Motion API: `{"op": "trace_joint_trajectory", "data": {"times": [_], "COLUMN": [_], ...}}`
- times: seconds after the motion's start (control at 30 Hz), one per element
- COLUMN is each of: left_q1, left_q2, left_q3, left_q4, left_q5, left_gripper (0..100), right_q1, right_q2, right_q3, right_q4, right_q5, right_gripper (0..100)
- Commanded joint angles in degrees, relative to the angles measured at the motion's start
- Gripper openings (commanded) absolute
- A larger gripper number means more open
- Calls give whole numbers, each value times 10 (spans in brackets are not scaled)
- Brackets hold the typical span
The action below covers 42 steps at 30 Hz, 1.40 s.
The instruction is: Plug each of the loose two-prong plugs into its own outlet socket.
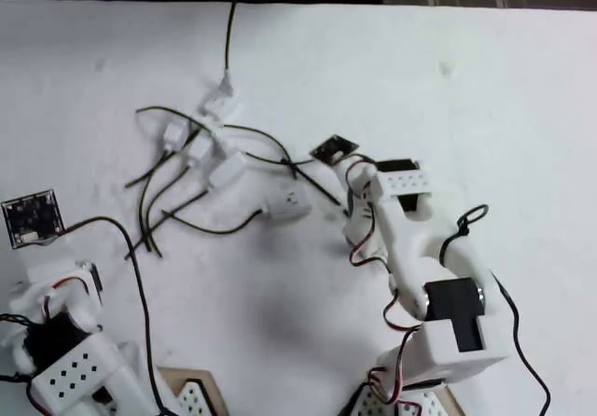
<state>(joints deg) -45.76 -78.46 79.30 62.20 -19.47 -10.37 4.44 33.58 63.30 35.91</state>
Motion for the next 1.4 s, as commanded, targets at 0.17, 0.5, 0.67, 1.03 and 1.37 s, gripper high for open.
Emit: {"op": "trace_joint_trajectory", "data": {"times": [0.17, 0.5, 0.67, 1.03, 1.37], "left_q1": [-4, -4, -4, -3, -3], "left_q2": [-4, -4, -4, -4, -4], "left_q3": [-3, -3, -3, -3, -3], "left_q4": [-10, -10, -10, -10, -10], "left_q5": [-6, -6, -6, -6, -6], "left_gripper": [146, 146, 146, 146, 146], "right_q1": [-29, -89, -167, -178, -156], "right_q2": [-174, -334, -334, -292, -297], "right_q3": [-6, 6, 80, 120, 113], "right_q4": [78, 35, -93, -105, -78], "right_q5": [-7, -128, -170, -173, -170], "right_gripper": [18, 18, 20, 155, 155]}}
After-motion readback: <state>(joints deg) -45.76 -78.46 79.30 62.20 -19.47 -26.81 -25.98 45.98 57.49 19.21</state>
